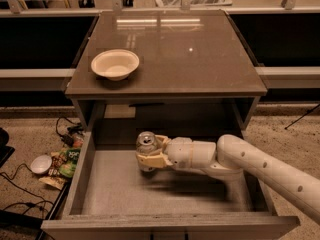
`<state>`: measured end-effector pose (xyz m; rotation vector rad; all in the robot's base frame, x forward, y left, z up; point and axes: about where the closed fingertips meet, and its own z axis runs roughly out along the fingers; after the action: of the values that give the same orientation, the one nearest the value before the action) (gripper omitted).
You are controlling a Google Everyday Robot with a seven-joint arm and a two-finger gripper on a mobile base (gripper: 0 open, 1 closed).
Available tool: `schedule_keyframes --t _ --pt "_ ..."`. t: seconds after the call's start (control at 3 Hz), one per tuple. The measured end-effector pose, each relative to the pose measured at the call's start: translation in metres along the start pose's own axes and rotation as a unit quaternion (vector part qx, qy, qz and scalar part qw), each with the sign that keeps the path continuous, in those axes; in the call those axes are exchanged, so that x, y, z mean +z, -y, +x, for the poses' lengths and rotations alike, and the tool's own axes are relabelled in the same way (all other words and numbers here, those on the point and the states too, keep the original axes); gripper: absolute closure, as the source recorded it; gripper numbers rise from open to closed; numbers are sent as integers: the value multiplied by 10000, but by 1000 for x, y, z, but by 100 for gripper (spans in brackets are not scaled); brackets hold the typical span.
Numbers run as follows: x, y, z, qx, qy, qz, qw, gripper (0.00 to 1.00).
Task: Place 7up can into top drawer
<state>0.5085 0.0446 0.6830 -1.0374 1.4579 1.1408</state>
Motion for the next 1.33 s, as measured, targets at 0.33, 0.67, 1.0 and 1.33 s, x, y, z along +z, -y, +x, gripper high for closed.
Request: schedule_keyframes --t 0.33,0.67,1.0,1.33 --pt "16 -8 24 -10 262 -19 9997 100" --pt "19 -9 27 -3 289 -43 9996 82" --pt "21 -11 26 -7 291 -68 9996 51" --pt "23 -12 25 -9 293 -84 9995 28"
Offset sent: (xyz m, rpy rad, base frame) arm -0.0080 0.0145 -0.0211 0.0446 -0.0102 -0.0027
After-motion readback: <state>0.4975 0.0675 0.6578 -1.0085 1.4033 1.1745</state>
